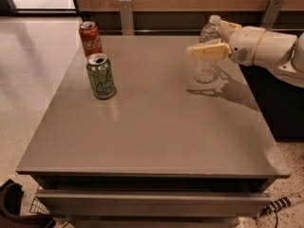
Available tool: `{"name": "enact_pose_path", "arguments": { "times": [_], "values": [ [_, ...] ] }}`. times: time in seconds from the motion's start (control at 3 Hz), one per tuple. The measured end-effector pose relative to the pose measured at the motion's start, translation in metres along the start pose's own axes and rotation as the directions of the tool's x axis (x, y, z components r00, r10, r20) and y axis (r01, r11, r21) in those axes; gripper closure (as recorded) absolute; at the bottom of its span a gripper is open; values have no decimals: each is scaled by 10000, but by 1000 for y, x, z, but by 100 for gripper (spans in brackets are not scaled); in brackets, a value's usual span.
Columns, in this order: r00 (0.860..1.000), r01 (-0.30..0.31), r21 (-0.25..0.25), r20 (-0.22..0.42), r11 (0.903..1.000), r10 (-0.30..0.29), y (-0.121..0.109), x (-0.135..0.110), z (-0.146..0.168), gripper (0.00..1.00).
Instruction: Knock water bottle over
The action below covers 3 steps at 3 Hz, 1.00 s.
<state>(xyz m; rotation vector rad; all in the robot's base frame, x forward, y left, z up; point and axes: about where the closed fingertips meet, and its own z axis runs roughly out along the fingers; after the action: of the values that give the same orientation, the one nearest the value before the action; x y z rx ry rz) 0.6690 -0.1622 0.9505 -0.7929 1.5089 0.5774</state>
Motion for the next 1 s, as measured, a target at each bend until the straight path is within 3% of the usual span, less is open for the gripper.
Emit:
{"name": "enact_pose_path", "arguments": {
  "times": [0.67, 1.0],
  "values": [
    [10000, 11, -88, 15, 10000, -11, 4, -1, 5, 62],
    [10000, 14, -149, 25, 9999, -14, 6, -2, 8, 93]
  ]
}}
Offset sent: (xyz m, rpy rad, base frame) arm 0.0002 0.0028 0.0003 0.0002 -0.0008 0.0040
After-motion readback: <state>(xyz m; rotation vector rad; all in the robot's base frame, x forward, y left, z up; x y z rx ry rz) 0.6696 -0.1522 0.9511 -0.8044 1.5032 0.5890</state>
